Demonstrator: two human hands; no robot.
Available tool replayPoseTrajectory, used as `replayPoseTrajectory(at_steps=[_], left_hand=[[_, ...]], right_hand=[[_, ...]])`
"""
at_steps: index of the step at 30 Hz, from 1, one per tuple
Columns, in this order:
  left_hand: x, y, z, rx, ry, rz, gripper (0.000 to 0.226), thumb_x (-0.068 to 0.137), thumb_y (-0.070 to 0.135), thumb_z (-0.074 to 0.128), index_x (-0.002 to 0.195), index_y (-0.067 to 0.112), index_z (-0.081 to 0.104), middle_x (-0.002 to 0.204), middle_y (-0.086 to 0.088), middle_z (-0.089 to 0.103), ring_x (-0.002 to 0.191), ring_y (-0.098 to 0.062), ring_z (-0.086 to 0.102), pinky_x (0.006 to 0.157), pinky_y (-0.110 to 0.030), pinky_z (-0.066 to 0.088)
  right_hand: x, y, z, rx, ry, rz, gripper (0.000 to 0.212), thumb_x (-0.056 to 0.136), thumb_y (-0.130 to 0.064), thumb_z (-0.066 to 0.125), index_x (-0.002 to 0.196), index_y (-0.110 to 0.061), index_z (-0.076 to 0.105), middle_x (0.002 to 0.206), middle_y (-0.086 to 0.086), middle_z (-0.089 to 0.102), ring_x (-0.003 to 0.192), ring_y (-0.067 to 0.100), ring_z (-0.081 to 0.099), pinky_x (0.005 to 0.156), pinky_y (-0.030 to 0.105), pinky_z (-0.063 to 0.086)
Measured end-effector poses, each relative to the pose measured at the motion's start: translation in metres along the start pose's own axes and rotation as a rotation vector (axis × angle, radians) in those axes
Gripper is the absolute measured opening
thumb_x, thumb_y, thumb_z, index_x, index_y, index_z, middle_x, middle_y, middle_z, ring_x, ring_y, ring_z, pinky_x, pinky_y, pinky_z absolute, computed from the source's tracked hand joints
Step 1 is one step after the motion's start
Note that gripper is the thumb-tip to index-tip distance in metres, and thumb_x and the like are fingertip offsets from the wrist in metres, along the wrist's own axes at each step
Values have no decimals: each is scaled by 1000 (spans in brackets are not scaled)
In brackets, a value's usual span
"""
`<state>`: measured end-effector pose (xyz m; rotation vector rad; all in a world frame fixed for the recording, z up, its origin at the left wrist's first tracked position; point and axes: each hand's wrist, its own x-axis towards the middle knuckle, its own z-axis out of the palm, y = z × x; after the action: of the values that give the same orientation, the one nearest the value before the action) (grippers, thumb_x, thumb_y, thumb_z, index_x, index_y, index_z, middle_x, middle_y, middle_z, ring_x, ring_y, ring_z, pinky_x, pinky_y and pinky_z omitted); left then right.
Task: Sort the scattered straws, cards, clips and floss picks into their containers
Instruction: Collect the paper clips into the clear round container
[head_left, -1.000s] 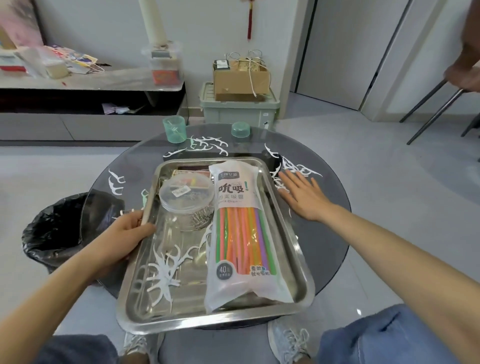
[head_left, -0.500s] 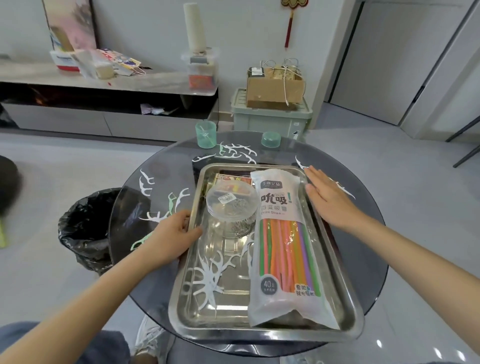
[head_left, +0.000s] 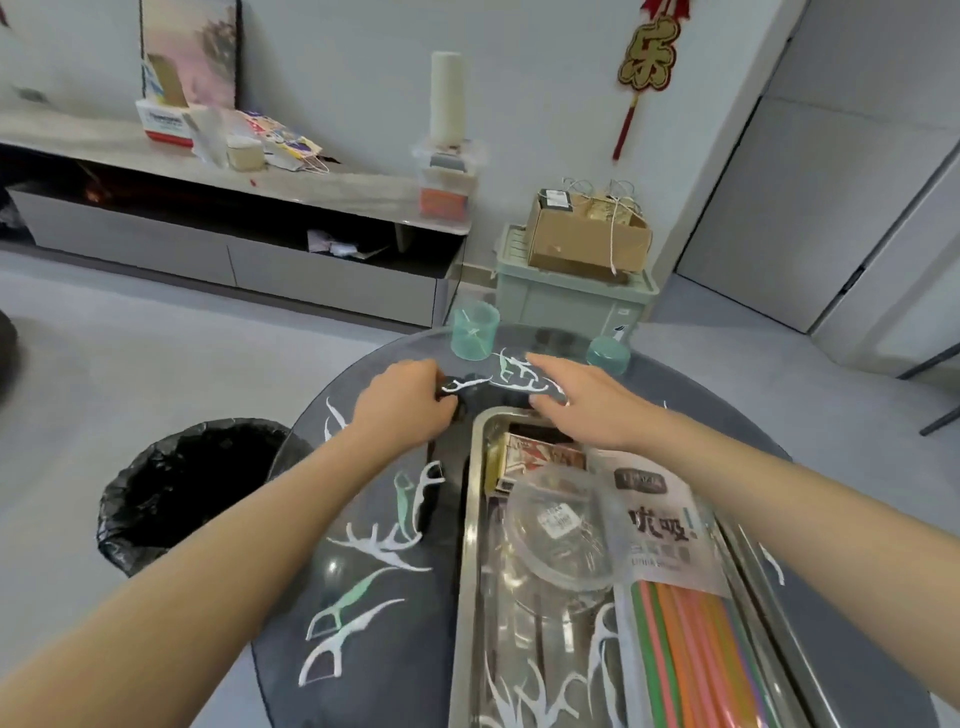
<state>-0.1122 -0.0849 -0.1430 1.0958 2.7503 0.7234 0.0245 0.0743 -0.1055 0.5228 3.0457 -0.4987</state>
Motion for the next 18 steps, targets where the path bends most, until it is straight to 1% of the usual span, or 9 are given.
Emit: replayPoseTrajectory(at_steps=[2,3,6,8,10,12,14,16,18], left_hand=[[32,-7,8,-17,29,-22,37,90,36,54,117,11,57,113,-7,61,103,-29,57,87,-41,50],[43,-9,12,-29,34,-35,44,89,40,56,122,11,55,118,-8,58,108,-28,54,88,-41,49],[78,-10,26,-21,71,-36,78,77,59,64,132,8,43,129,-10,50,122,-29,43,95,-42,44],[103,-9,40,7,122,-16,92,69,68,66,133,7,40,131,-10,48,123,-29,41,96,-40,41],[122,-7,49,-9,151,-14,101,64,74,66,135,8,37,132,-8,49,124,-28,42,97,-40,38],[137,-5,55,-66,157,-11,101,62,72,69,135,10,37,130,-6,53,122,-27,45,96,-40,37],[148,-3,60,-130,169,3,92,62,68,72,130,13,41,118,-2,60,114,-25,51,92,-38,35],[153,0,64,-160,178,-1,82,65,62,73,125,16,43,104,2,61,106,-22,55,86,-35,31],[154,1,64,-193,194,-16,70,68,55,73,118,17,43,93,5,57,101,-22,57,81,-33,27]], right_hand=[[34,0,4,-7,9,1,56,99,-32,42,150,-20,21,156,-2,26,141,16,27,112,30,22],[45,-1,6,-3,18,1,57,99,-32,43,150,-20,21,155,-2,27,141,16,27,111,28,22],[77,1,13,16,51,9,58,98,-30,45,150,-18,22,155,0,27,141,18,26,111,28,22],[97,11,19,50,88,31,59,98,-30,46,150,-18,22,155,1,28,142,18,25,111,28,22],[108,18,23,82,126,31,61,97,-30,48,150,-18,21,155,-1,27,142,16,23,110,26,21],[113,22,26,113,140,19,64,95,-30,51,150,-18,20,156,-2,25,143,14,21,108,23,19],[118,26,29,140,127,-6,69,93,-29,55,151,-18,18,156,-4,24,143,13,20,107,21,18],[119,27,31,155,114,-12,73,91,-29,58,151,-19,17,156,-4,25,143,13,21,108,23,20],[119,25,30,182,130,-14,74,90,-28,60,151,-19,18,155,-3,28,142,13,23,112,28,22]])
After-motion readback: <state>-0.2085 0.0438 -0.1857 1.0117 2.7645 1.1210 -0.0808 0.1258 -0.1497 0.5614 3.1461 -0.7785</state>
